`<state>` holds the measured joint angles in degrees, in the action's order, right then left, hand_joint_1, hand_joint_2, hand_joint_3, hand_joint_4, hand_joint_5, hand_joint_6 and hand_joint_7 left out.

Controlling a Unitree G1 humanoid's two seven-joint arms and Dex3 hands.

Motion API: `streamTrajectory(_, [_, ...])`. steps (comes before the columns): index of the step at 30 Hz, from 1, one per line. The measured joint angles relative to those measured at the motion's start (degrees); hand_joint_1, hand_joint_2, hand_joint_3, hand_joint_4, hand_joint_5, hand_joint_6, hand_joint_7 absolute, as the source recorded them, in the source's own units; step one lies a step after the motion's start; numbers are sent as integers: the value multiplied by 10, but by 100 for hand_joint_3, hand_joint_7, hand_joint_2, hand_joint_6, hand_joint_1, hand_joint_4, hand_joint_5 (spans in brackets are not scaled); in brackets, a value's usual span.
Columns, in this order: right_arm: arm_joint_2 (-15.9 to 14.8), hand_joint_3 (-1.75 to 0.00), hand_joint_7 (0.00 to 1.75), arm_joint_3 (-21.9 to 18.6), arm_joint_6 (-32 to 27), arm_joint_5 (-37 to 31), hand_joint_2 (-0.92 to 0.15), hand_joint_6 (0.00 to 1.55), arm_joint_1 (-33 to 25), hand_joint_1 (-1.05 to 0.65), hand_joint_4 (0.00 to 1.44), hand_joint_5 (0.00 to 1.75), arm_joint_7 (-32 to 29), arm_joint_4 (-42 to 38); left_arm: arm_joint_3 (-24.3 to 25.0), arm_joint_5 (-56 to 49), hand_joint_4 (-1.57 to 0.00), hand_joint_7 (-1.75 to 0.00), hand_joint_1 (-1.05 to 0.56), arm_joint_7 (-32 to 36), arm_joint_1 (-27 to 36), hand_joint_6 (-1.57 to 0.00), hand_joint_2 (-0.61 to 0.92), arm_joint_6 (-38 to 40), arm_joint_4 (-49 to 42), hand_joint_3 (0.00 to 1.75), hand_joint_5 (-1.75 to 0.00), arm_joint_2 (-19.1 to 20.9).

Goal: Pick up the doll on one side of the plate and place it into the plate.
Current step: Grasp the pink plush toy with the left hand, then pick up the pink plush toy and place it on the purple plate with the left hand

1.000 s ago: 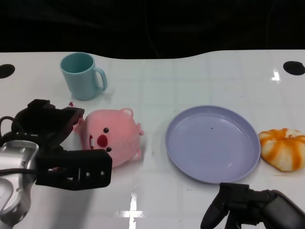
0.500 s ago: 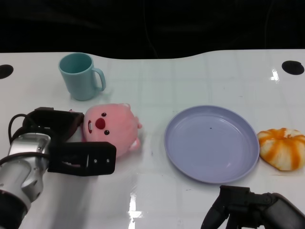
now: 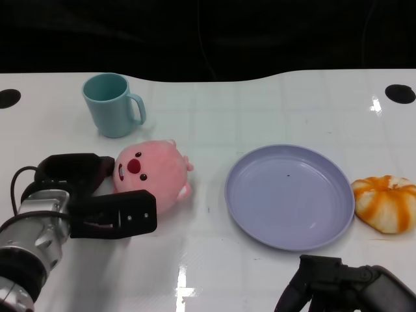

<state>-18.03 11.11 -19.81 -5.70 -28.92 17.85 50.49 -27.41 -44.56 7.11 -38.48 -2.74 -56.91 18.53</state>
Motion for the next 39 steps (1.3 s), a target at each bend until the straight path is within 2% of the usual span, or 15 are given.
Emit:
streamTrajectory(2, [0, -104, 122, -1, 0, 1, -57, 62, -2, -10, 67, 155, 0, 0, 0, 5, -83, -169, -24, 21, 6, -61, 92, -9, 0, 30, -174, 1])
streamTrajectory(5, [0, -105, 122, -2, 0, 2, -57, 63, -3, -10, 66, 154, 0, 0, 8, 20, -87, -174, -22, 58, 21, -63, 88, -29, 6, 41, -175, 3])
streamTrajectory(6, [0, -105, 122, -2, 0, 2, -57, 63, -2, -10, 66, 154, 0, 0, 13, 27, -88, -174, -21, 69, 27, -65, 80, -37, 8, 55, -175, 4])
streamTrajectory(7, [0, -105, 122, -2, 0, 2, -57, 63, -2, -10, 66, 154, 0, 0, 22, 38, -91, -175, -21, 80, 34, -69, 67, -46, 11, 81, -175, 5])
streamTrajectory(8, [0, -105, 122, -2, 0, 2, -57, 63, -2, -10, 66, 154, 0, 0, 31, 50, -93, -175, -20, 92, 40, -72, 61, -55, 12, 94, -175, 4])
streamTrajectory(10, [0, -105, 122, -2, 0, 2, -57, 63, 2, -10, 66, 154, 0, -1, 56, 83, -95, -175, -20, 102, 55, -74, 57, -68, 17, 108, -175, 2])
streamTrajectory(14, [0, -104, 123, -1, 0, 2, -57, 62, 10, -9, 66, 155, 0, -3, 102, 142, -97, -175, -21, 96, 75, -78, 50, -81, 30, 122, -175, -3])
streamTrajectory(18, [1, -104, 123, 3, -3, -1, -57, 62, 16, -9, 66, 155, 0, -5, 122, 173, -97, -175, -17, 69, 87, -77, 42, -82, 72, 133, -175, -2])
streamTrajectory(25, [2, -104, 123, 11, -7, -5, -56, 62, 23, -8, 66, 154, -1, -13, 130, 195, -100, -175, -15, 23, 99, -80, 34, -95, 165, 144, -175, -3])
streamTrajectory(29, [2, -104, 122, 13, -8, -7, -57, 62, 28, -8, 66, 154, -4, -20, 128, 194, -99, -175, -18, -2, 98, -79, 38, -78, 213, 136, -175, -12])
streamTrajectory(31, [2, -104, 121, 13, -9, -7, -57, 62, 29, -8, 66, 155, -4, -20, 123, 191, -99, -175, -18, -16, 97, -78, 41, -52, 241, 128, -175, -23])
streamTrajectory(36, [1, -102, 121, 11, -13, -7, -58, 63, 29, -8, 65, 155, -4, -21, 107, 179, -98, -175, -19, -32, 78, -79, 43, 7, 278, 129, -175, -74])
streamTrajectory(39, [1, -102, 121, 8, -13, -7, -58, 63, 29, -8, 65, 154, -4, -21, 88, 170, -96, -165, -21, -46, 54, -77, 46, 43, 281, 117, -175, -104])
